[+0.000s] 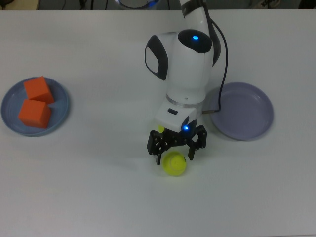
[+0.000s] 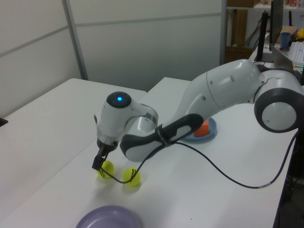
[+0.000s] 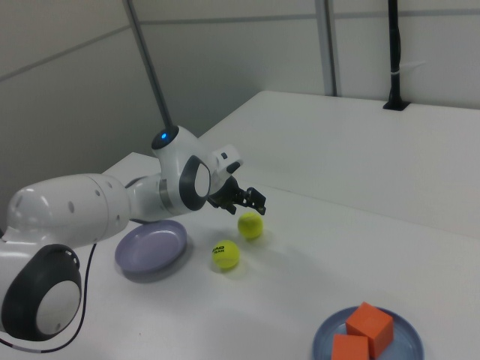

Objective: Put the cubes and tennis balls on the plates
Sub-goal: 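Move the gripper to a yellow tennis ball and grasp it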

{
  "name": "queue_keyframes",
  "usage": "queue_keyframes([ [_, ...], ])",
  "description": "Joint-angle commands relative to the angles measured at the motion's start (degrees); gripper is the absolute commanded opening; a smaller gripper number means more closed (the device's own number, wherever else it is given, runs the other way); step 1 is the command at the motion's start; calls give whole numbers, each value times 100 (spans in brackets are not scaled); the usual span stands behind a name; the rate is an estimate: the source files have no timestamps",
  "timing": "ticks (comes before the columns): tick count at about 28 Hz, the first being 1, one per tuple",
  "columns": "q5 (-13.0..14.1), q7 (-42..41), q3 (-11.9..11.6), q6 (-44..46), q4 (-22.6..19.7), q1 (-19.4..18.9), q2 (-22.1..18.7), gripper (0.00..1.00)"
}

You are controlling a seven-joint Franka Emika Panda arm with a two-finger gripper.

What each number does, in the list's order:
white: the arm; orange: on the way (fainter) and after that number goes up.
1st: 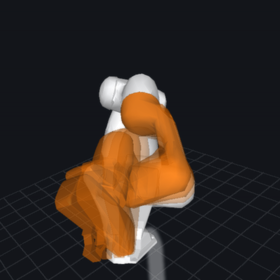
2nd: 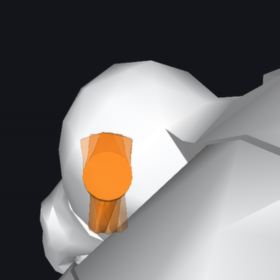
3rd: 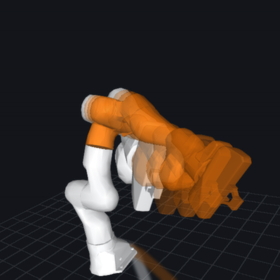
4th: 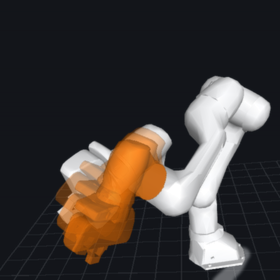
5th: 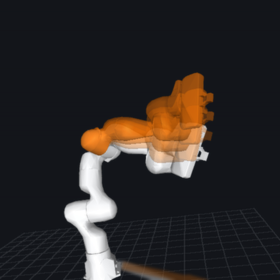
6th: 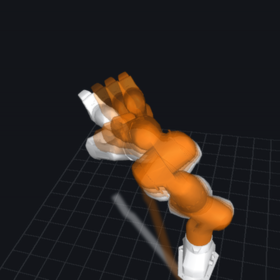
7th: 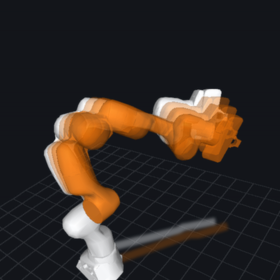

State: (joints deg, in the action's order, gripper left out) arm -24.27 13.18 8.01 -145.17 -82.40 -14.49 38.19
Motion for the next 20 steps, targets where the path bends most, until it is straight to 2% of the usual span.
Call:
queue_keyframes([
  [1,-385,35,-54,-381,-30,-45,188,100],
  [4,-430,35,-72,-372,-39,-62,197,97],
  [5,-438,35,-72,-372,-56,-62,197,87],
  [6,-447,18,-80,-372,-74,-62,197,72],
  [7,-491,18,-81,-372,-126,-71,197,29],
  [8,-509,27,-81,-372,-127,-71,197,9],
  [9,-509,35,-81,-372,-127,-71,197,0],
  [16,-491,53,-81,-346,-135,-159,171,0],
  [20,-438,325,-37,-346,-127,-168,83,0],
])
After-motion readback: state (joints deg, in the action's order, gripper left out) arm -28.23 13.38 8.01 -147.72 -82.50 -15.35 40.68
